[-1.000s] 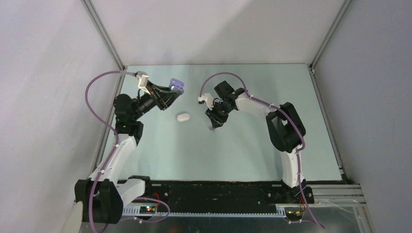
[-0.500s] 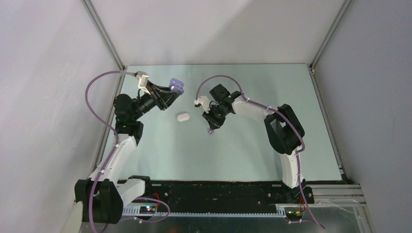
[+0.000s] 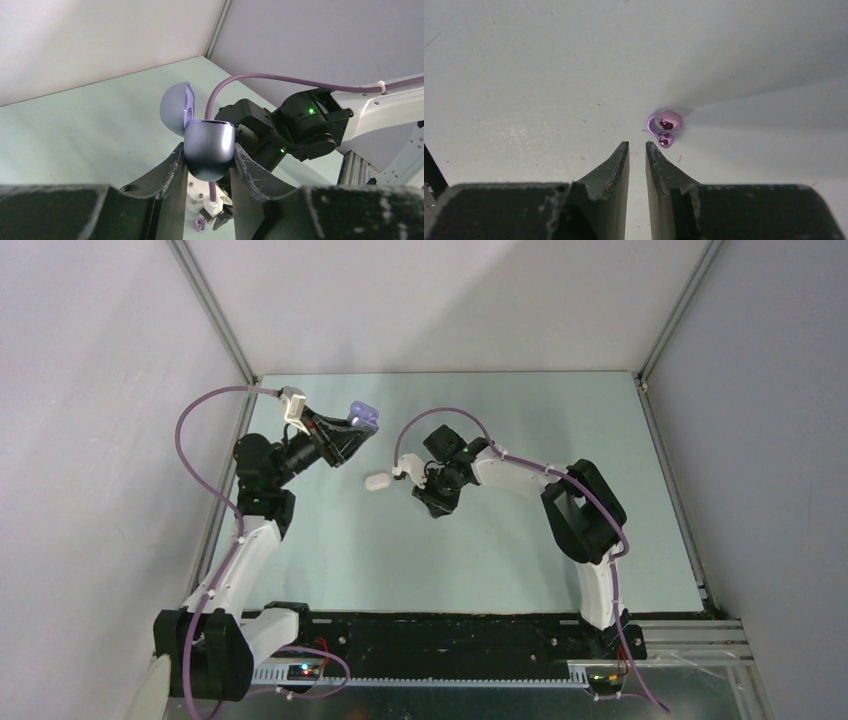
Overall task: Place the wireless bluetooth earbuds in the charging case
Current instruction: Pick up the left earbud from the center of the board, then adjust the left earbud at the center of the board, then pick up the left earbud from the center of the board.
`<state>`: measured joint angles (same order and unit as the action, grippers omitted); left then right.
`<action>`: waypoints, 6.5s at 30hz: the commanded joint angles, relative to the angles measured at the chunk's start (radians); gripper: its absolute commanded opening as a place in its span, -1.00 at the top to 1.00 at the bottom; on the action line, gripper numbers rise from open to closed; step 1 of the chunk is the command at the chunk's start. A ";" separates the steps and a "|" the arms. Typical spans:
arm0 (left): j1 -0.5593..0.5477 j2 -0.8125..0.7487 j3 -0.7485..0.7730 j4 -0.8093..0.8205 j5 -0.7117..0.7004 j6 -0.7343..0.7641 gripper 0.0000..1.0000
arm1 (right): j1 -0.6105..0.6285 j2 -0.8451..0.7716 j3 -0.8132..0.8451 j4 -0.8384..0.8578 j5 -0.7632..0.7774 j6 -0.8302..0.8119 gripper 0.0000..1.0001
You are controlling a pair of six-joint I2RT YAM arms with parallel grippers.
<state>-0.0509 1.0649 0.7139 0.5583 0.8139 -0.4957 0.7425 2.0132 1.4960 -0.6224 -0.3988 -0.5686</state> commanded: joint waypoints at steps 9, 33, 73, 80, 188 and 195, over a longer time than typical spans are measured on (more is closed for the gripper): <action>0.011 -0.019 -0.011 0.026 -0.015 0.026 1.00 | 0.014 0.006 0.007 0.031 0.059 -0.041 0.44; 0.014 -0.014 -0.006 0.008 -0.017 0.029 1.00 | 0.023 0.024 -0.014 0.060 0.105 -0.081 0.38; 0.009 0.155 0.092 0.105 0.217 0.106 1.00 | -0.317 0.030 0.328 -0.395 -0.869 0.176 0.80; 0.010 0.144 0.104 0.046 0.198 0.133 1.00 | -0.302 0.087 0.227 -0.491 -0.506 -0.025 0.89; 0.008 0.065 0.108 -0.260 0.082 0.281 1.00 | -0.189 -0.276 -0.353 0.049 -0.215 -0.887 0.27; 0.009 0.070 0.120 -0.274 0.074 0.286 1.00 | -0.174 -0.242 -0.353 0.050 -0.180 -0.911 0.37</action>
<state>-0.0471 1.1549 0.7830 0.2771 0.8936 -0.2352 0.5640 1.7550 1.1126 -0.5705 -0.5739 -1.4422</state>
